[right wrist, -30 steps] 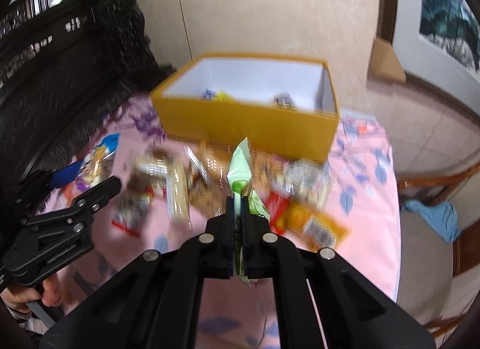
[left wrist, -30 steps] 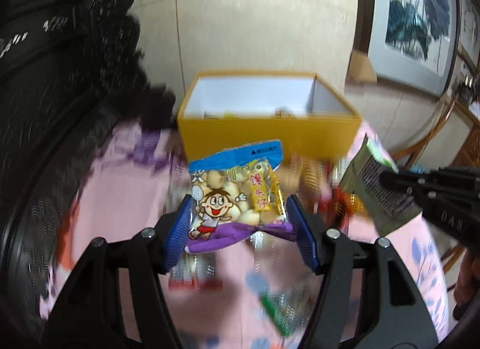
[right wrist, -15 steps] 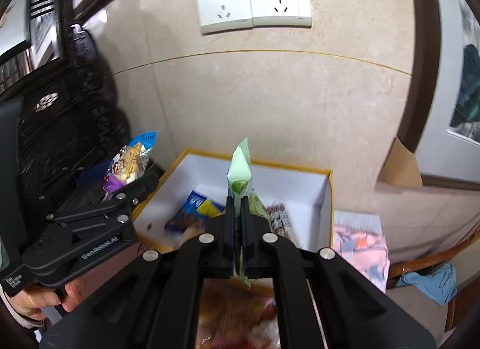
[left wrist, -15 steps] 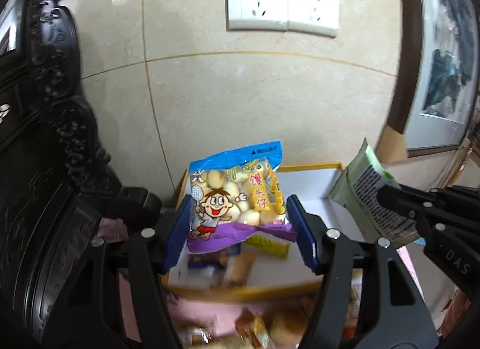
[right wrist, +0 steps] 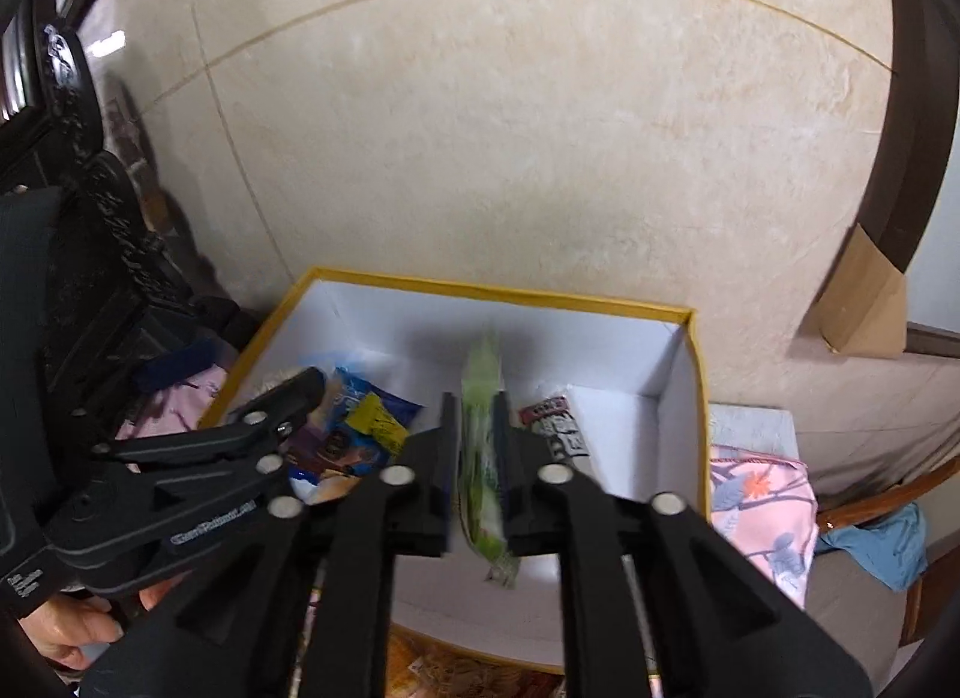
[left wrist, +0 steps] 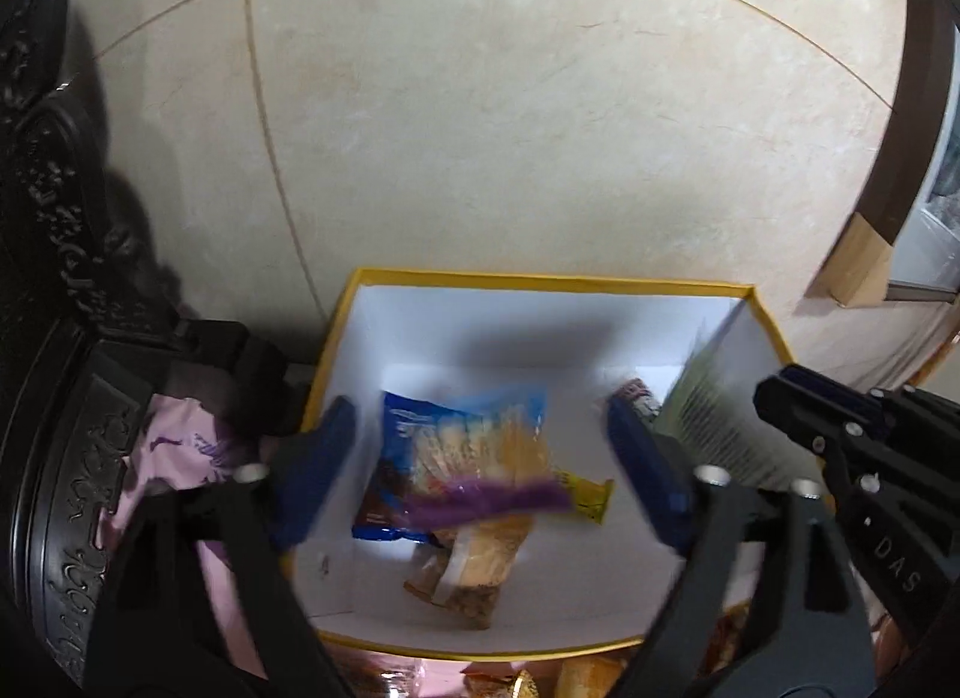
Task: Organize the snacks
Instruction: 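Lower both bags into the yellow box and open both tools, then move both tools back over the remaining snacks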
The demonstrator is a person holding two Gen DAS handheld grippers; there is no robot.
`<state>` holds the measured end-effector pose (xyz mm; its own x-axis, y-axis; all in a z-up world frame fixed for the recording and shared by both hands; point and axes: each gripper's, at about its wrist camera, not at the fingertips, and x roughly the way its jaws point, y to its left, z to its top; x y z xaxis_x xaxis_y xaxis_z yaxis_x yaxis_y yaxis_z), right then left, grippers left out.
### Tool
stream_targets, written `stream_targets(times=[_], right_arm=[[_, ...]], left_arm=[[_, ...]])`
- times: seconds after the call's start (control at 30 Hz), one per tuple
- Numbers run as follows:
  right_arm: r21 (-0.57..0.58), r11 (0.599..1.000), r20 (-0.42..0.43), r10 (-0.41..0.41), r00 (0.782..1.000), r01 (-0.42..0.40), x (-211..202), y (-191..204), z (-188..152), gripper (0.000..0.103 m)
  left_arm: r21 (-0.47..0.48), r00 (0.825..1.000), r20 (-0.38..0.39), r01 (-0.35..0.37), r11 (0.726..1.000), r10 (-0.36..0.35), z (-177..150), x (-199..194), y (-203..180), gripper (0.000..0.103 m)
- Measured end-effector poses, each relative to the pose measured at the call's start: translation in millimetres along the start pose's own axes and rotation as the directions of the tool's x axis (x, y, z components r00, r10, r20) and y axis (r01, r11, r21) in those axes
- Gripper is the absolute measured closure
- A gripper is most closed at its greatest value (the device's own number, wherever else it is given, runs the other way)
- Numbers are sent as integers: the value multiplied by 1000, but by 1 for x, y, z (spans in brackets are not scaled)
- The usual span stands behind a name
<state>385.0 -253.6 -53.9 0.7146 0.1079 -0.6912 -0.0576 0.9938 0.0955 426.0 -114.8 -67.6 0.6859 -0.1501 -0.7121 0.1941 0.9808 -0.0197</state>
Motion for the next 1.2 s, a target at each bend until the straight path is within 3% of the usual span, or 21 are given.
stream_targets(times=[0.07, 0.1, 0.33, 0.53, 0.8, 0.97, 1.2], right_arm=[[13, 1000, 7, -6, 1000, 6, -2, -1, -2, 52], [17, 1000, 16, -13, 1000, 13, -5, -2, -2, 50], [31, 999, 33, 32, 999, -33, -35, 0, -14, 50], [20, 998, 39, 57, 998, -58, -72, 8, -47, 50], [23, 993, -23, 112, 993, -112, -104, 35, -136, 50], [10, 988, -115, 157, 981, -157, -105, 58, -200, 50], [10, 984, -180, 176, 968, -177, -103, 75, -251, 50]], left_arm=[[-15, 1000, 6, -8, 1000, 8, 0, -2, 4, 8], [-22, 1000, 3, -6, 1000, 6, 1, -2, 5, 6], [-52, 1000, 26, -2, 999, 3, -11, -31, 16, 5], [-59, 999, 43, -2, 998, 5, -53, -72, 21, 5], [-91, 999, -20, -36, 995, 34, -133, -102, 45, 5], [-102, 995, -88, -65, 993, 56, -189, -105, 64, 5], [-75, 985, -148, -101, 992, 89, -244, -96, 79, 5]])
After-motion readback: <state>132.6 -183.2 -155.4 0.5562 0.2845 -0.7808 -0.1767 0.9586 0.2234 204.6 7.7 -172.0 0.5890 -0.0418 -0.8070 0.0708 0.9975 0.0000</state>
